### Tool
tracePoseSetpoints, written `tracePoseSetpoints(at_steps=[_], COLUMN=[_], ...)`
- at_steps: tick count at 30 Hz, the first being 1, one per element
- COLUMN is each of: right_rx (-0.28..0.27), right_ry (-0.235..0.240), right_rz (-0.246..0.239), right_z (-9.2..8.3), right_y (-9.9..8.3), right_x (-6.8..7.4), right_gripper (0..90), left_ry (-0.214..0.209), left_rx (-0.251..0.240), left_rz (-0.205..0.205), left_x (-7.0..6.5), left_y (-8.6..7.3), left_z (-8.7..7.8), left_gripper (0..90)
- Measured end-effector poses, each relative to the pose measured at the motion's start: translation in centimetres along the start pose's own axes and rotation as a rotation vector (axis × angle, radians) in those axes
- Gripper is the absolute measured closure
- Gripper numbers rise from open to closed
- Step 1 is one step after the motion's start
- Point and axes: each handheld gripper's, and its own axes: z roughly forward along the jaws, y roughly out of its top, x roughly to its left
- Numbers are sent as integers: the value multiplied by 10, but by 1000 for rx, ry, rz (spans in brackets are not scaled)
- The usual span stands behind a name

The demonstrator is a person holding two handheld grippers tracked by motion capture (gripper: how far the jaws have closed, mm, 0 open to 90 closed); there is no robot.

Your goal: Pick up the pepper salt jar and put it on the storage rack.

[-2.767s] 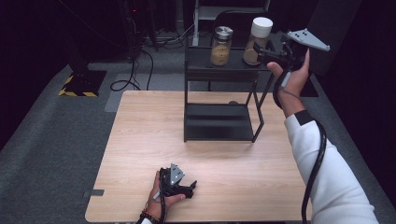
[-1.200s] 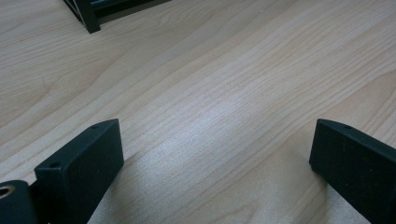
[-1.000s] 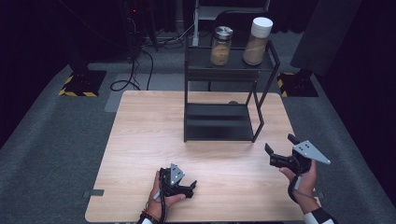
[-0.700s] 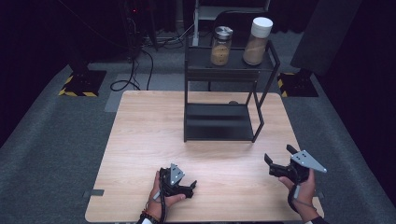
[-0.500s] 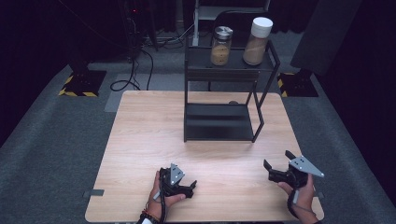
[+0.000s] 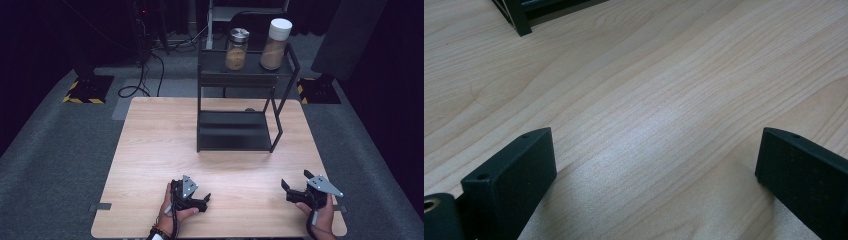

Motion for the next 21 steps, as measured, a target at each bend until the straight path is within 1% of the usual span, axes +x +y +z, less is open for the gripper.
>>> tracePoseSetpoints(at_steps=[8, 14, 21], right_rx=[33, 52, 71], right_ry=[-1, -5, -9], right_rz=[6, -6, 7], right_z=[0, -3, -4], right_y=[-8, -10, -16], right_x=[2, 2, 1], right_gripper=[24, 24, 24], left_ry=[0, 0, 0], left_rx=[0, 0, 0], left_rz=[0, 0, 1], left_x=[0, 0, 0], left_y=[0, 0, 0], left_z=[0, 0, 0], left_gripper=[28, 28, 28])
